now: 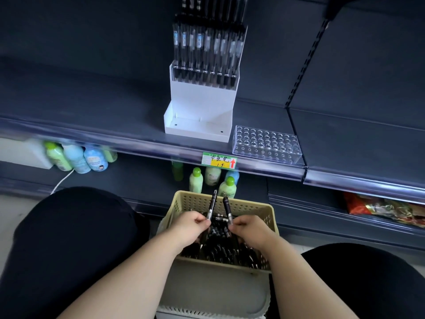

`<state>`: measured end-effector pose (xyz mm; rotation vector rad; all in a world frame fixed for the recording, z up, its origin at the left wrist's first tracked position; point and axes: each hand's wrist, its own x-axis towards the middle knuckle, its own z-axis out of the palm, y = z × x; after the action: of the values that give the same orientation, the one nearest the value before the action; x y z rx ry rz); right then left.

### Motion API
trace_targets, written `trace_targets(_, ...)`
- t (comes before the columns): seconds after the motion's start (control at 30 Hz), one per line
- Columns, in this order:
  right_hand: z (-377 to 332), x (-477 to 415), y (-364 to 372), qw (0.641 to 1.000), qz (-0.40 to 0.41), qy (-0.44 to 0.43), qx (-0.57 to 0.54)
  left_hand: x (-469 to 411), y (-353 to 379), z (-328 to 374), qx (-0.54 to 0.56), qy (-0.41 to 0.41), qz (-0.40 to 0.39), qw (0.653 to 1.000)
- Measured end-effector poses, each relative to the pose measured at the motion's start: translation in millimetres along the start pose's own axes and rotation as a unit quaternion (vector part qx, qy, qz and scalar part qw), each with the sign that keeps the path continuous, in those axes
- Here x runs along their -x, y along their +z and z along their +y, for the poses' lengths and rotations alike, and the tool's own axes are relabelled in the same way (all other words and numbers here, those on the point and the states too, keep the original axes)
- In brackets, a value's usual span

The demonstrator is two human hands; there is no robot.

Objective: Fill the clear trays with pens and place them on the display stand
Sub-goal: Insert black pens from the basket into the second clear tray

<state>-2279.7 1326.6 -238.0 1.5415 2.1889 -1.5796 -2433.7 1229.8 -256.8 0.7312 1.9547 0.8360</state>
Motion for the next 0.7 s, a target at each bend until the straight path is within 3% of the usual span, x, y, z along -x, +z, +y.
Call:
trace_targets(0.27,-33.3,-1.9,-8.6,0.987,0.116,-0.087,0.066,7.2,13.6,38.2,0.074,0.087,0.031,0.993)
trace_targets(0.47,-73.3,3.2,-71.2,0.951,0.262,-0.159,0.043,-1.1,8.3,96.8,0.032,0.236,0.119,0.964)
trace_targets(0.57,-90.3,4.4,-121.8,0.924,0.331,-0.189,-0.007,-10.2,2.0,138.7,0.036,0.296,0.119,0.947)
trace_targets(0.7,-103.2,-8.6,-192.0,0.861,0.454,-0.231,-0.008,-29.3,-8.7,192.8,0.03,0.355,0.109,0.928)
